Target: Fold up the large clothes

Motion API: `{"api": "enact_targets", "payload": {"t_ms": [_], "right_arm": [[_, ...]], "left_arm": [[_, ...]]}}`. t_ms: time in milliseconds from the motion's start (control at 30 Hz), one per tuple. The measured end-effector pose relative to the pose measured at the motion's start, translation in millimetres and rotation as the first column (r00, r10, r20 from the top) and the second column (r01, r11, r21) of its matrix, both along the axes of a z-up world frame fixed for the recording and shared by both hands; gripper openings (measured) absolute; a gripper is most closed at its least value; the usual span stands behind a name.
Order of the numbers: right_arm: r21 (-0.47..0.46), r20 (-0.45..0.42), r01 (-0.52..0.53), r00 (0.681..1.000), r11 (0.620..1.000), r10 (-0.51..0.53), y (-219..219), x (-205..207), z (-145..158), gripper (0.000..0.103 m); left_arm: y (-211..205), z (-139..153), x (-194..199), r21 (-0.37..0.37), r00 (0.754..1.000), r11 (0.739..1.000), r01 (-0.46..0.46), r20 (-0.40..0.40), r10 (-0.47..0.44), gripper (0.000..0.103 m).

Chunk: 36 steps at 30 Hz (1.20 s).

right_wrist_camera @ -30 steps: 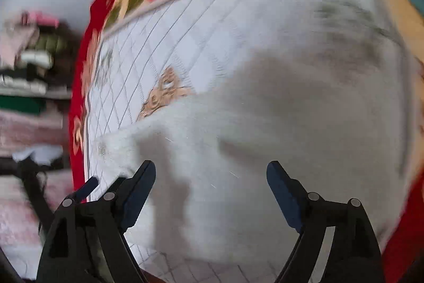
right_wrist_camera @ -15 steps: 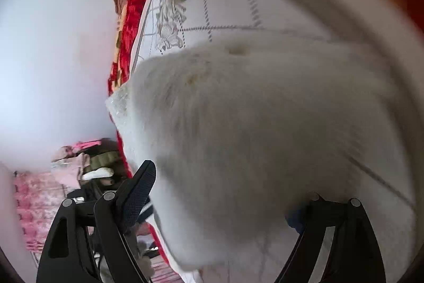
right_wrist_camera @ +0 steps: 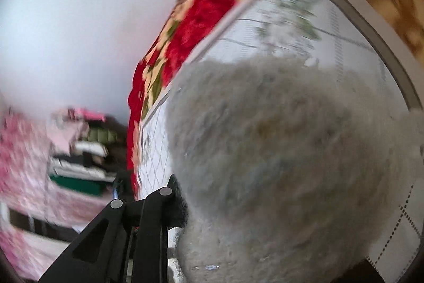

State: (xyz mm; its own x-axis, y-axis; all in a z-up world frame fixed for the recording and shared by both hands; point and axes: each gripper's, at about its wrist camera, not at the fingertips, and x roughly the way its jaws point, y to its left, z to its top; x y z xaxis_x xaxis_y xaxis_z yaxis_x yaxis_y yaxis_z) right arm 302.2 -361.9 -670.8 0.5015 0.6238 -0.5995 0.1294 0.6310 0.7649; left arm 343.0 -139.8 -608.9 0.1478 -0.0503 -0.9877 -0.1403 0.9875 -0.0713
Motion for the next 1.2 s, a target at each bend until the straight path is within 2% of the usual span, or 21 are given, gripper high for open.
{"api": "enact_targets", "payload": {"t_ms": [100, 267, 300, 367, 433, 500, 600, 633, 667, 733, 767, 833, 900, 933, 1000, 1033, 1100, 1167, 1200], "right_arm": [[-0.094, 0.039, -0.084, 0.995, 0.992, 0.088, 31.4, -2.0, 29.1, 0.025], [-0.288, 0.06, -0.187, 0.975, 0.939, 0.212, 76.7, -13.0, 72.8, 0.025], [-0.326, 0.063, -0.204, 0.969, 0.923, 0.237, 87.3, -15.5, 82.0, 0.025], [-0.41, 0.073, -0.258, 0.947, 0.875, 0.313, 117.9, -21.9, 102.9, 0.025], [-0.512, 0.076, -0.317, 0.909, 0.798, 0.41, 161.8, -32.2, 122.8, 0.025], [-0.595, 0.07, -0.37, 0.86, 0.714, 0.505, 206.3, -45.3, 133.3, 0.025], [-0.671, 0.054, -0.451, 0.762, 0.589, 0.645, 281.6, -73.9, 135.8, 0.025], [-0.692, 0.046, -0.478, 0.718, 0.541, 0.694, 310.5, -87.6, 133.1, 0.025], [-0.703, 0.028, -0.512, 0.674, 0.494, 0.738, 337.0, -99.7, 126.2, 0.025], [-0.704, -0.007, -0.568, 0.606, 0.427, 0.795, 379.6, -121.5, 109.3, 0.025], [-0.7, -0.041, -0.605, 0.564, 0.379, 0.825, 403.2, -135.0, 94.4, 0.025], [-0.702, -0.101, -0.645, 0.51, 0.302, 0.855, 436.3, -156.1, 65.6, 0.025], [-0.681, -0.193, -0.701, 0.45, 0.211, 0.872, 463.3, -174.2, 32.7, 0.032], [-0.665, -0.219, -0.721, 0.436, 0.194, 0.873, 468.8, -178.7, 26.0, 0.034], [-0.646, -0.242, -0.742, 0.422, 0.179, 0.874, 473.0, -188.6, 27.8, 0.042], [-0.639, -0.231, -0.744, 0.427, 0.195, 0.874, 469.6, -189.8, 35.3, 0.044], [-0.571, -0.194, -0.778, 0.439, 0.263, 0.877, 454.4, -188.2, 55.4, 0.062], [-0.424, -0.17, -0.831, 0.462, 0.359, 0.87, 426.4, -181.5, 76.7, 0.072], [-0.377, -0.17, -0.841, 0.475, 0.389, 0.863, 415.1, -180.6, 83.9, 0.073]], "left_arm": [[10.4, -3.4, -2.3, -0.062, 0.999, 0.998, -0.015, 0.029, 0.017, 0.103], [34.7, 4.3, -11.9, -0.16, 0.997, 0.986, -0.038, 0.059, 0.048, 0.103], [44.7, 12.7, -18.7, -0.192, 0.996, 0.98, -0.056, 0.062, 0.069, 0.103], [71.7, 38.8, -39.2, -0.211, 0.986, 0.971, -0.113, 0.093, 0.136, 0.103], [111.7, 71.9, -69.9, -0.211, 0.966, 0.958, -0.193, 0.131, 0.223, 0.103], [153.3, 95.0, -96.6, -0.208, 0.939, 0.938, -0.276, 0.151, 0.31, 0.103], [212.9, 122.9, -158.2, -0.163, 0.88, 0.895, -0.416, 0.174, 0.441, 0.103], [229.3, 126.2, -175.4, -0.147, 0.865, 0.882, -0.448, 0.18, 0.469, 0.103], [248.2, 130.9, -194.8, -0.122, 0.846, 0.866, -0.484, 0.186, 0.499, 0.103], [285.3, 140.3, -228.0, -0.079, 0.805, 0.827, -0.557, 0.194, 0.56, 0.103], [295.8, 143.3, -239.0, -0.065, 0.793, 0.815, -0.575, 0.198, 0.576, 0.103], [316.5, 151.0, -260.8, -0.035, 0.767, 0.789, -0.614, 0.209, 0.606, 0.103], [328.3, 158.7, -273.9, -0.033, 0.752, 0.776, -0.63, 0.223, 0.62, 0.103], [331.9, 163.6, -275.9, -0.043, 0.745, 0.771, -0.635, 0.227, 0.627, 0.103], [335.8, 169.8, -275.7, -0.084, 0.743, 0.774, -0.627, 0.235, 0.627, 0.103], [334.0, 175.1, -270.2, -0.113, 0.746, 0.781, -0.614, 0.239, 0.622, 0.103], [336.4, 180.4, -261.1, -0.169, 0.759, 0.796, -0.581, 0.242, 0.605, 0.103], [333.1, 185.5, -246.3, -0.221, 0.769, 0.806, -0.549, 0.243, 0.591, 0.103], [328.3, 185.9, -237.8, -0.242, 0.777, 0.813, -0.53, 0.247, 0.58, 0.103]]}}
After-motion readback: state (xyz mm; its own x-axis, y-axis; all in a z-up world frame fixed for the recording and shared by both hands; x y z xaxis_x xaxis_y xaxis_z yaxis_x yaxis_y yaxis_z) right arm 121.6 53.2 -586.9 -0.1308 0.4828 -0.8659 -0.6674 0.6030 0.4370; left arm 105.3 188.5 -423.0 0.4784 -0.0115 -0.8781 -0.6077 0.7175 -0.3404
